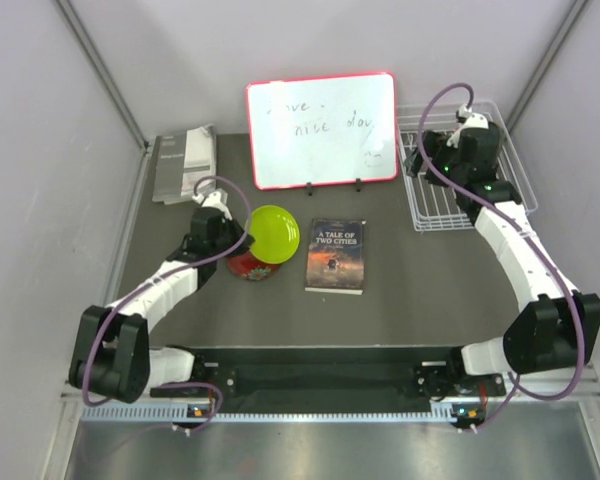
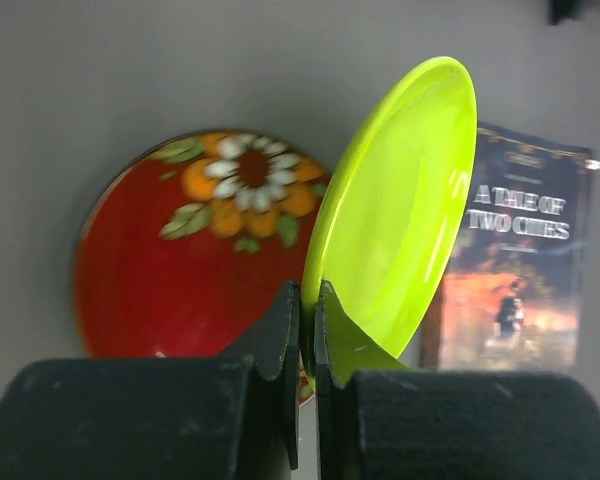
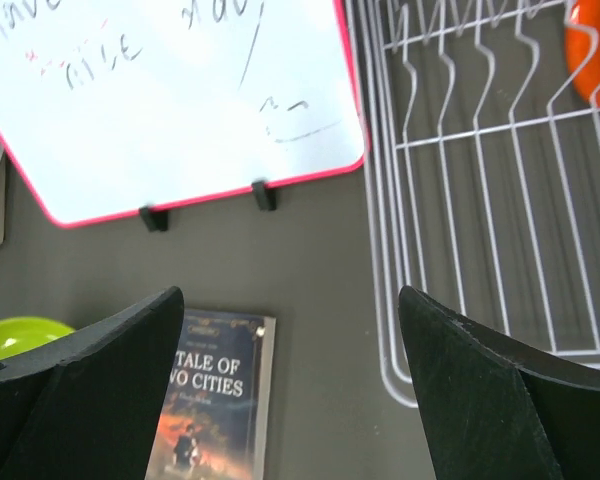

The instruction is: Unload the plates from the dish rack

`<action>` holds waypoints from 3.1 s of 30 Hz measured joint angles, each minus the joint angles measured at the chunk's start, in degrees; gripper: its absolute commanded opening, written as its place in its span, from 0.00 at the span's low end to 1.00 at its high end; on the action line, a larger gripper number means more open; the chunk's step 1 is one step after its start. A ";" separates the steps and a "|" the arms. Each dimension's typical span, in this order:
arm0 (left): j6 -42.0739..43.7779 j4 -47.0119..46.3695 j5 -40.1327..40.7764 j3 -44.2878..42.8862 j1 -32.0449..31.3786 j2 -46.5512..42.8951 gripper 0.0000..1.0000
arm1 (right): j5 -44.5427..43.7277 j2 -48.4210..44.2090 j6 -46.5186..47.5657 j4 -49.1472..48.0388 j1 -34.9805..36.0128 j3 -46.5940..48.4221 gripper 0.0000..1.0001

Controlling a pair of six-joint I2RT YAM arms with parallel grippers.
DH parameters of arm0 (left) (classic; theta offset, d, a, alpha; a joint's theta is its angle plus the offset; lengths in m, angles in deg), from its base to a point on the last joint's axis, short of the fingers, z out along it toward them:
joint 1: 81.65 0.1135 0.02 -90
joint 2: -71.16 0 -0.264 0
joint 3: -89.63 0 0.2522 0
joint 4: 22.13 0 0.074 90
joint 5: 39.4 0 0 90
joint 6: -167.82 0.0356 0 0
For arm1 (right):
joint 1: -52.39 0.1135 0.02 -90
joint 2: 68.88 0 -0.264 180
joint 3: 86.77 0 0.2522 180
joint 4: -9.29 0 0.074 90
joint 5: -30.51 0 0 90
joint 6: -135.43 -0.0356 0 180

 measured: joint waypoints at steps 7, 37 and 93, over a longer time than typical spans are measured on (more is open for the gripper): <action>-0.09 2.97 2.19 1.66 4.42 -2.54 0.00 | 0.09 2.12 1.38 0.13 -2.82 1.29 0.89; -0.87 7.58 1.05 5.11 6.49 -3.65 0.79 | -10.21 17.94 8.61 1.95 -11.15 16.02 0.90; 2.99 0.04 -12.02 -5.49 6.47 2.56 0.99 | -40.52 43.34 34.49 -11.04 -5.86 31.01 0.00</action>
